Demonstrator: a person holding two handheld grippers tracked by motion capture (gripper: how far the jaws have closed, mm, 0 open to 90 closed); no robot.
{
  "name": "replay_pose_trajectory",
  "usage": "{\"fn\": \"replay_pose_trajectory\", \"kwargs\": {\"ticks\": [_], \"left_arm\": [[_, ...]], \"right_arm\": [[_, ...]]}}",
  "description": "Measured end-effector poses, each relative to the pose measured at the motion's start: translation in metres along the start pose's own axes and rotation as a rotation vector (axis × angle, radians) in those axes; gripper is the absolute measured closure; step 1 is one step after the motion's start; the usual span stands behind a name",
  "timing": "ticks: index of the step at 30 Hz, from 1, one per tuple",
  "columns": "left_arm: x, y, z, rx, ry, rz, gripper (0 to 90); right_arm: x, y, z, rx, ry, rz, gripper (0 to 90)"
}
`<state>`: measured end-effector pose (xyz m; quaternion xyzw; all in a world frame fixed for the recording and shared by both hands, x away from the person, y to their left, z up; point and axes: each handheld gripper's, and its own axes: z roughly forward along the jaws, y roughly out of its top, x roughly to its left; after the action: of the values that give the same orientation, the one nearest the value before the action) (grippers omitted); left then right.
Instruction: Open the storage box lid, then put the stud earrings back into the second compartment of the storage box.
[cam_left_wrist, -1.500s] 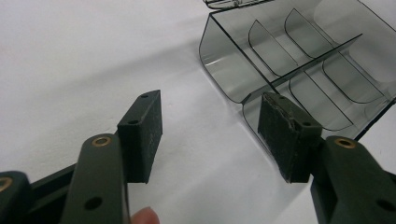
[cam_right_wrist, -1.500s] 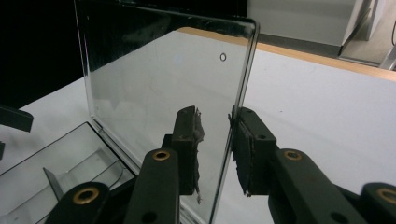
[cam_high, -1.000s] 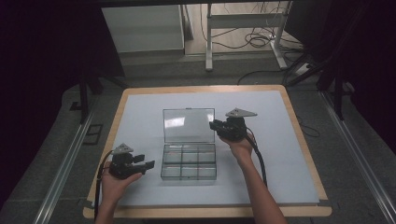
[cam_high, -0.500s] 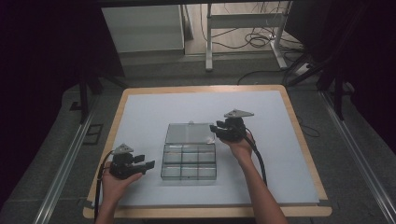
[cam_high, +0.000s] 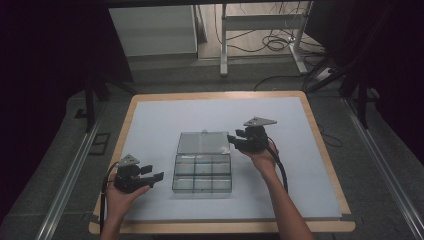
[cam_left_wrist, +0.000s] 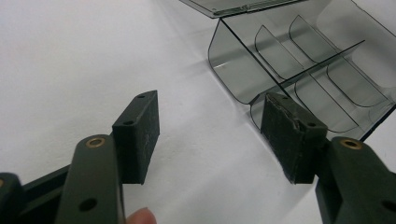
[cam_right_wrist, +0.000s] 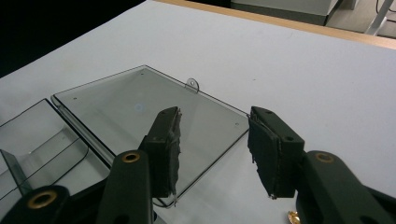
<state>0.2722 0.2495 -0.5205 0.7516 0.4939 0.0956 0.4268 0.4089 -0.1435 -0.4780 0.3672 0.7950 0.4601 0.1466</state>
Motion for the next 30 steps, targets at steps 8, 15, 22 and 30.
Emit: {"fn": "replay_pose_trajectory", "kwargs": {"ticks": [8,15,22,30], "left_arm": [[-0.001,0.0,0.001,0.004,0.005,-0.003,37.3],[0.0,0.0,-0.001,0.005,0.008,-0.01,36.8],[0.001,-0.001,0.0,0.012,0.009,-0.015,36.5],[0.001,0.0,0.001,0.016,0.005,-0.015,36.2]], "right_arm": [[-0.002,0.001,-0.006,0.005,0.005,-0.006,49.4],[-0.004,0.001,-0.01,0.011,-0.015,-0.014,46.5],[-0.008,0.002,-0.012,0.041,-0.034,-0.018,45.8],[-0.019,0.009,-0.012,0.109,-0.069,-0.02,45.6]]}}
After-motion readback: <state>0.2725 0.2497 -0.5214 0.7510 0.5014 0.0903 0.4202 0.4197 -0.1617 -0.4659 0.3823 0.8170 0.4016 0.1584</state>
